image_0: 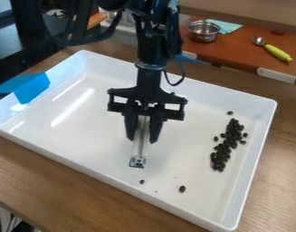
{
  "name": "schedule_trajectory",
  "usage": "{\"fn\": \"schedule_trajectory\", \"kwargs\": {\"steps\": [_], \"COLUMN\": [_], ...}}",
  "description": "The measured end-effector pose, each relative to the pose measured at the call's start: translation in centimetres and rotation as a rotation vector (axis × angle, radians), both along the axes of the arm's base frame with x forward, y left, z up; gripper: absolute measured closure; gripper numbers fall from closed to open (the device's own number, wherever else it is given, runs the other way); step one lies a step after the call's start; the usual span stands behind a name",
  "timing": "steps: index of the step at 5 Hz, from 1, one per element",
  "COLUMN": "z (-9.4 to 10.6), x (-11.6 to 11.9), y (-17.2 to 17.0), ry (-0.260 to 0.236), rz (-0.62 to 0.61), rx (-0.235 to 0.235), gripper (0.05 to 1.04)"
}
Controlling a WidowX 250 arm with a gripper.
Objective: Sweep into pile
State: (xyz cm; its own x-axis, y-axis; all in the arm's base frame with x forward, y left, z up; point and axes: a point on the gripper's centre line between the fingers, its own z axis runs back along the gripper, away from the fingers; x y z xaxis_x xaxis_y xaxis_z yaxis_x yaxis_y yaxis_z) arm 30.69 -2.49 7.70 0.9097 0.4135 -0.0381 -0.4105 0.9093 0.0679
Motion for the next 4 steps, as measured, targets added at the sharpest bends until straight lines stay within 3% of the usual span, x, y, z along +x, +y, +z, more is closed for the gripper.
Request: {"fn": "schedule_trajectory", "kwargs": {"steps": [2, 4], "z": [-1.8, -2.5], "x": [-1.6, -1.7], "y": [0.0, -1.3], "ry": [0.03, 0.015], "rz": [-0.05, -0.066], "rx": [0.051, 0.064], "gripper": [0.702, 0.702]}}
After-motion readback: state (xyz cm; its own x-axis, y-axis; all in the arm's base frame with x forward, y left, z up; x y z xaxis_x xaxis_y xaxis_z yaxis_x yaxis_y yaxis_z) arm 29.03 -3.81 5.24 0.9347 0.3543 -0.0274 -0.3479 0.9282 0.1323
